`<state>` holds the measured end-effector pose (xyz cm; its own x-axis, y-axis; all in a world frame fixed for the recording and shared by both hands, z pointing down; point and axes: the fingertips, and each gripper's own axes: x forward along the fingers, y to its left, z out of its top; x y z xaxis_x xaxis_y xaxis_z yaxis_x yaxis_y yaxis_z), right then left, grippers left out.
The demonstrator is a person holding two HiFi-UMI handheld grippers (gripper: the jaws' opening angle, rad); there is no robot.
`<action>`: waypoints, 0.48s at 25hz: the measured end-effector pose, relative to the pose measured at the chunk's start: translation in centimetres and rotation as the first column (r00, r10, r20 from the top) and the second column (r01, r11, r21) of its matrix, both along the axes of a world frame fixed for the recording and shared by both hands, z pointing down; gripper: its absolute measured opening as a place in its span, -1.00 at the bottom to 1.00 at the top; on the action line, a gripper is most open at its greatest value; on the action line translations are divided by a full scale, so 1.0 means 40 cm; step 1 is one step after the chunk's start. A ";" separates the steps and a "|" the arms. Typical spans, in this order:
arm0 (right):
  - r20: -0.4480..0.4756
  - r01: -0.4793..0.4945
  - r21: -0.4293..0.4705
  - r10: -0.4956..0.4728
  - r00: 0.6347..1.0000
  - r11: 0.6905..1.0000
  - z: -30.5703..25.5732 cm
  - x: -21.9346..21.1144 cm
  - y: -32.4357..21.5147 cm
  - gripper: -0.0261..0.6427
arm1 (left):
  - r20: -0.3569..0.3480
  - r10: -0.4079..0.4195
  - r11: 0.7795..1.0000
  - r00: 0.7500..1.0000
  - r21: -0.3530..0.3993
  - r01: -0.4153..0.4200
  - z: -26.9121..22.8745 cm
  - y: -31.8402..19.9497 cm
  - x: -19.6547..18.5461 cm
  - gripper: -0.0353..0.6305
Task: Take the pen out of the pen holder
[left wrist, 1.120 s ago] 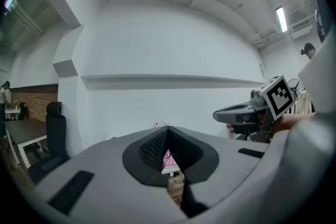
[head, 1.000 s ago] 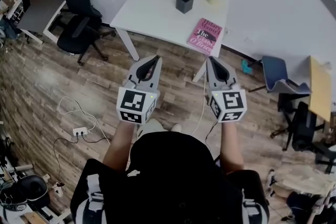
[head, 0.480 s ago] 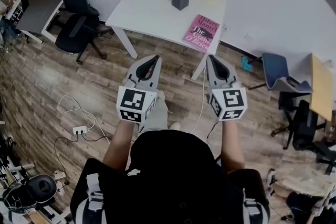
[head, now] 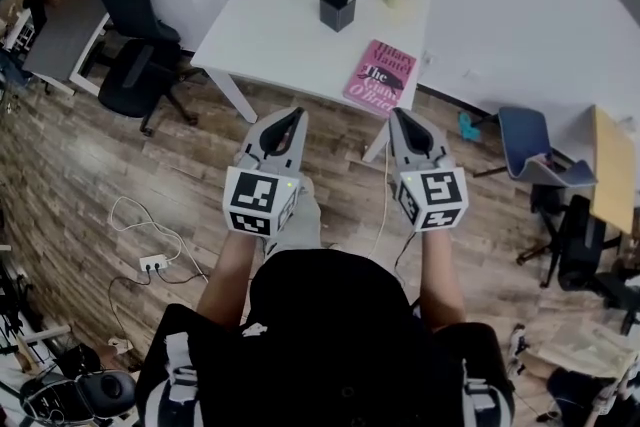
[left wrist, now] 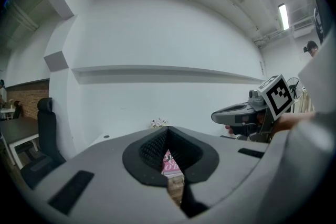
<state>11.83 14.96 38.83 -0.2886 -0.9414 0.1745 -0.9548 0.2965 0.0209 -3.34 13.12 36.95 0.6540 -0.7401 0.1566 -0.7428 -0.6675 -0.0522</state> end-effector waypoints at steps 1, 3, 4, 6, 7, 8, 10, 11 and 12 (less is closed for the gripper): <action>0.000 0.000 -0.003 0.000 1.000 1.000 0.001 0.002 -0.018 -0.82 | -0.001 0.002 1.000 1.000 -0.002 -0.002 0.001 -0.019 0.003 -0.83; -0.001 -0.001 -0.008 0.001 1.000 1.000 0.002 0.006 -0.057 -0.82 | -0.004 0.007 1.000 1.000 -0.003 -0.007 -0.002 -0.058 0.010 -0.83; 0.000 -0.003 -0.010 0.003 1.000 1.000 0.001 0.009 -0.078 -0.82 | -0.004 0.010 1.000 1.000 -0.002 -0.010 -0.006 -0.079 0.014 -0.83; 0.001 -0.011 -0.014 0.011 1.000 1.000 0.000 0.014 -0.122 -0.82 | -0.002 0.017 1.000 1.000 -0.003 -0.017 -0.013 -0.123 0.020 -0.83; 0.001 -0.014 -0.018 0.014 1.000 1.000 -0.001 0.013 -0.146 -0.82 | -0.001 0.021 1.000 1.000 -0.005 -0.021 -0.014 -0.146 0.020 -0.83; 0.001 -0.016 -0.021 0.016 1.000 1.000 -0.002 0.011 -0.170 -0.82 | -0.002 0.025 1.000 1.000 -0.008 -0.025 -0.016 -0.169 0.020 -0.83; -0.003 -0.020 -0.025 0.019 1.000 0.999 -0.008 0.007 -0.216 -0.82 | -0.003 0.031 0.999 1.000 -0.013 -0.031 -0.018 -0.215 0.019 -0.83; -0.006 -0.022 -0.026 0.021 1.000 0.999 -0.012 0.006 -0.238 -0.82 | -0.004 0.033 0.999 0.999 -0.016 -0.033 -0.019 -0.237 0.018 -0.83; -0.008 -0.023 -0.027 0.023 1.000 0.999 -0.016 0.005 -0.260 -0.82 | -0.005 0.035 0.999 0.999 -0.018 -0.035 -0.021 -0.259 0.018 -0.83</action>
<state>12.04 4.56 38.19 -0.2654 -0.9428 0.2018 -0.9612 0.2750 0.0208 -2.64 2.75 36.13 0.6803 -0.7138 0.1667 -0.7191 -0.6939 -0.0364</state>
